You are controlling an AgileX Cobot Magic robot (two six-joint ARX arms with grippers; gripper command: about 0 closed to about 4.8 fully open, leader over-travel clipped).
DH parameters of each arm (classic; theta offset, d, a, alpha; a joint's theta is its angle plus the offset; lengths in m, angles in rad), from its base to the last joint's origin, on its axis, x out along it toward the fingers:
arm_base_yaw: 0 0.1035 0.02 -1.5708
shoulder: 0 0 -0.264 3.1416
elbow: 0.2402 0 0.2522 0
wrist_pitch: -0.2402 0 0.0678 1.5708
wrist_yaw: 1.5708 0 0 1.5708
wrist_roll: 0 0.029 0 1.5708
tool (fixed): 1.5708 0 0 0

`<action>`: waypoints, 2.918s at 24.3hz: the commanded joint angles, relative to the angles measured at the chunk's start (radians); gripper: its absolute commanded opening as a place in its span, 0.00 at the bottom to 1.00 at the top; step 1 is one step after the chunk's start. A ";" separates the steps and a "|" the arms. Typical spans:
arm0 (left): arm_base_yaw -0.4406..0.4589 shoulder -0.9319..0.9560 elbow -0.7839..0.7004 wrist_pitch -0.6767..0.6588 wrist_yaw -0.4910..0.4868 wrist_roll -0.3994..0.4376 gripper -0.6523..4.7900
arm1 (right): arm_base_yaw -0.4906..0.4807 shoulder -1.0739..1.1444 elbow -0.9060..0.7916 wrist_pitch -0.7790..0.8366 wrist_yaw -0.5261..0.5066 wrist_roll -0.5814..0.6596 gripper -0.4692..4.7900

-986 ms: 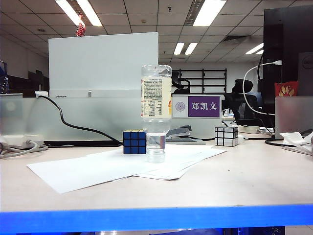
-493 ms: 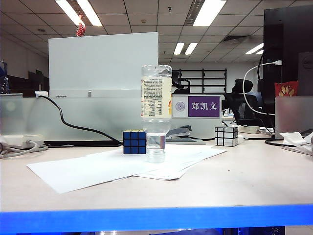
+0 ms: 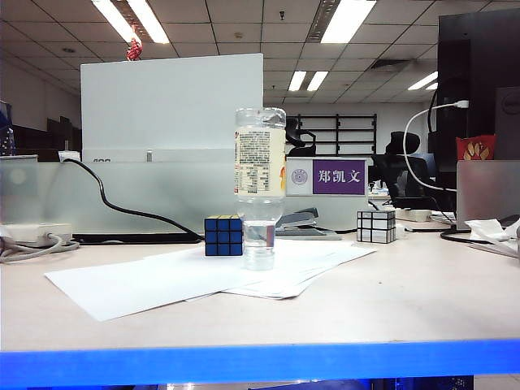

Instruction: Flip the plastic bottle upside down.

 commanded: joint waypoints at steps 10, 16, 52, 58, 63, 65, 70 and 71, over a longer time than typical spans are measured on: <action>0.002 -0.002 -0.338 0.393 -0.298 0.011 0.11 | 0.001 -0.002 0.002 0.011 0.005 0.004 0.07; 0.002 -0.002 -0.449 0.512 -0.447 -0.039 0.11 | 0.001 -0.002 0.002 0.011 0.005 0.004 0.07; 0.177 -0.002 -0.500 0.529 -0.336 -0.108 0.11 | 0.001 -0.002 0.002 0.011 0.005 0.004 0.07; 0.176 -0.002 -0.500 0.505 -0.337 -0.108 0.11 | 0.001 -0.002 0.002 0.011 0.005 0.004 0.07; 0.175 -0.002 -0.500 0.505 -0.337 -0.108 0.11 | 0.001 -0.002 0.002 0.011 0.005 0.004 0.07; 0.175 -0.002 -0.500 0.508 -0.337 -0.109 0.11 | 0.001 -0.002 0.002 0.011 0.005 0.004 0.07; 0.174 -0.002 -0.500 0.513 -0.311 -0.108 0.11 | 0.001 -0.002 0.002 0.011 0.005 0.004 0.07; 0.169 -0.002 -0.500 0.512 -0.311 -0.109 0.11 | 0.001 -0.002 0.002 0.010 0.005 0.004 0.07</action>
